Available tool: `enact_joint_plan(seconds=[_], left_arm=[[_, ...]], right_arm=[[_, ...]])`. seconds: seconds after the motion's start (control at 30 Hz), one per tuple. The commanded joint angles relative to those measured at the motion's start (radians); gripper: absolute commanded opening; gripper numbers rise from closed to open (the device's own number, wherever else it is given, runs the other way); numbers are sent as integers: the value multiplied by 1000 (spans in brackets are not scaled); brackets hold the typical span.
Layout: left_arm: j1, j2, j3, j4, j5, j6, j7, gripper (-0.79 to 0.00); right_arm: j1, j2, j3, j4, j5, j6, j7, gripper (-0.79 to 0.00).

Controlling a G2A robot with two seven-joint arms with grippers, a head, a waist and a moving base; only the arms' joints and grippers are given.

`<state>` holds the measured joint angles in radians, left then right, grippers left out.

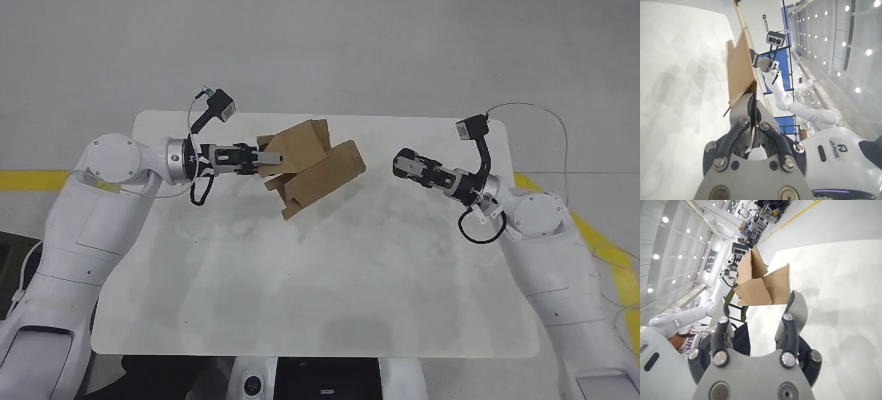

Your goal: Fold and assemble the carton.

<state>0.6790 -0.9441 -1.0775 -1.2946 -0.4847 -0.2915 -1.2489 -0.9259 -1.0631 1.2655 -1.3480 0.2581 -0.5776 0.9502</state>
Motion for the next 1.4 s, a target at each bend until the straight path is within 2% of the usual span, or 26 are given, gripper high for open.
enact_joint_plan(seconds=[0.0, 0.2, 0.27, 0.37, 0.43, 0.83, 1.37], left_arm=[[7, 3, -7, -14, 11, -21, -23, -785], [34, 12, -12, -45, 57, -81, -95, -785], [42, 13, -13, -50, 64, -93, -112, -785], [52, 15, -12, -62, 61, -114, -143, -785], [59, 17, -12, -72, 50, -119, -160, -785], [99, 38, -24, -168, 7, -94, -186, -785], [116, 62, -32, -209, -18, -95, -185, -785]], right_arm=[[-13, 7, 16, -53, -3, 1, 39, 0], [19, 5, -32, -92, 73, -44, 173, 0], [45, 1, -64, -84, 103, -61, 223, -117], [83, -6, -116, -72, 129, -51, 242, -413], [106, -10, -152, -59, 138, -48, 244, -456], [241, -36, -366, 46, 168, -61, 232, -499], [332, -65, -489, 160, 215, -79, 213, -529]])
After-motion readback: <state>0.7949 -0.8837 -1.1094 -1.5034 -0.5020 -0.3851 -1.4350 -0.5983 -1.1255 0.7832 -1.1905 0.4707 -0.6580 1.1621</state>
